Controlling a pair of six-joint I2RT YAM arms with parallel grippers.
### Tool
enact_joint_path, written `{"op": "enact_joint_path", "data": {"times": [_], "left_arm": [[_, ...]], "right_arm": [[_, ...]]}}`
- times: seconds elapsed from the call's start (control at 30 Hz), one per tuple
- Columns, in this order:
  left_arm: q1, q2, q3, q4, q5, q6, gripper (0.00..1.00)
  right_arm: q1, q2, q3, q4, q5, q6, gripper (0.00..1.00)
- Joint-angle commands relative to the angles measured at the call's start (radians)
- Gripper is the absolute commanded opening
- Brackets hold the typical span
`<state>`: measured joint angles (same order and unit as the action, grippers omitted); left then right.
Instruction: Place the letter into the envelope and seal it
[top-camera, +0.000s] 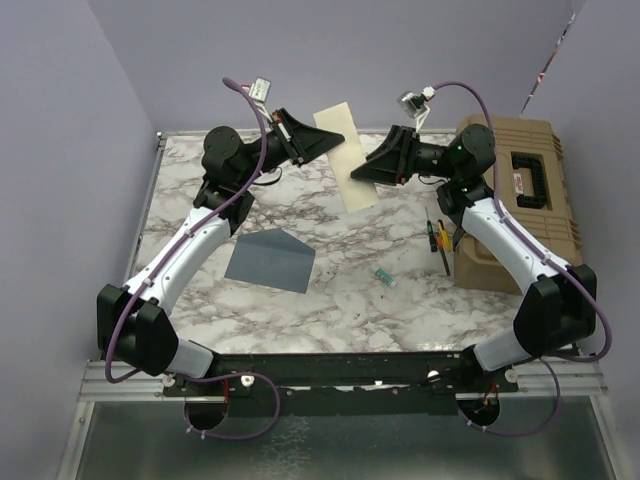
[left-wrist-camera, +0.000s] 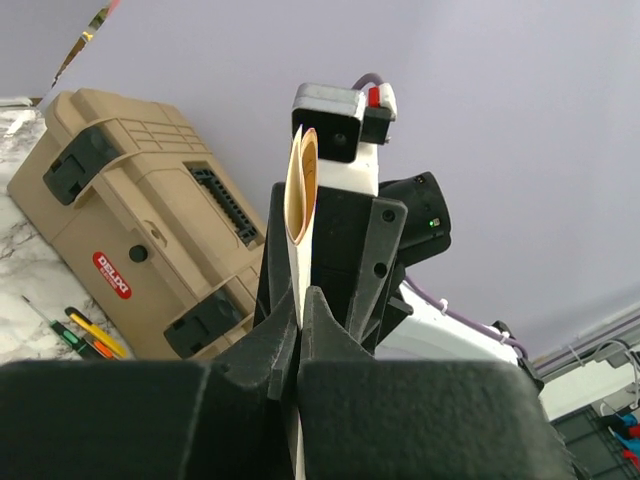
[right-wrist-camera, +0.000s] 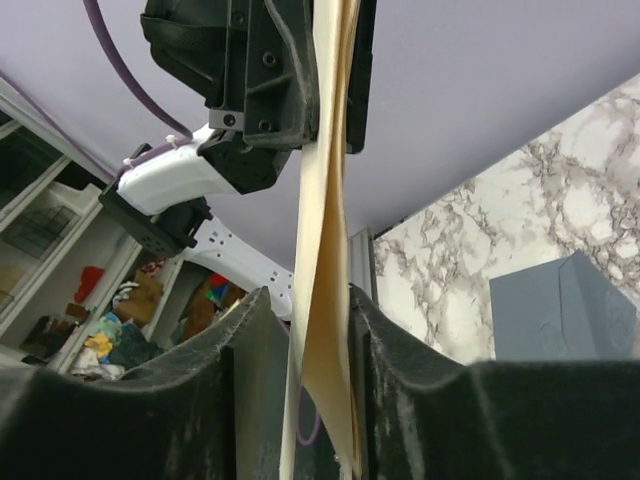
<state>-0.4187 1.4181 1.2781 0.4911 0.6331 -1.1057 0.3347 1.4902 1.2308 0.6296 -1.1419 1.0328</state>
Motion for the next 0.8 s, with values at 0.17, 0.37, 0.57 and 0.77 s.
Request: {"op": "enact_joint_path", "data": {"times": [0.17,0.37,0.57,0.77], "left_arm": [[0.006,-0.027,-0.03,0.012,0.021,0.035,0.0],[0.007,-0.041,-0.049,-0.084,-0.032,0.089,0.42],[0.018,-0.083,-0.044,-0.803,-0.503,0.287,0.93],[0.097,-0.2,-0.415,-1.12,-0.789,0.129,0.99]], "right_arm": [[0.006,0.074,0.09,0.059,0.018,0.102,0.22],[0.006,0.059,0.083,-0.147,0.068,-0.02,0.0],[0.005,0.036,0.104,-0.64,0.397,-0.4,0.0],[0.012,0.077,0.013,-0.702,0.543,-0.502,0.0]]}}
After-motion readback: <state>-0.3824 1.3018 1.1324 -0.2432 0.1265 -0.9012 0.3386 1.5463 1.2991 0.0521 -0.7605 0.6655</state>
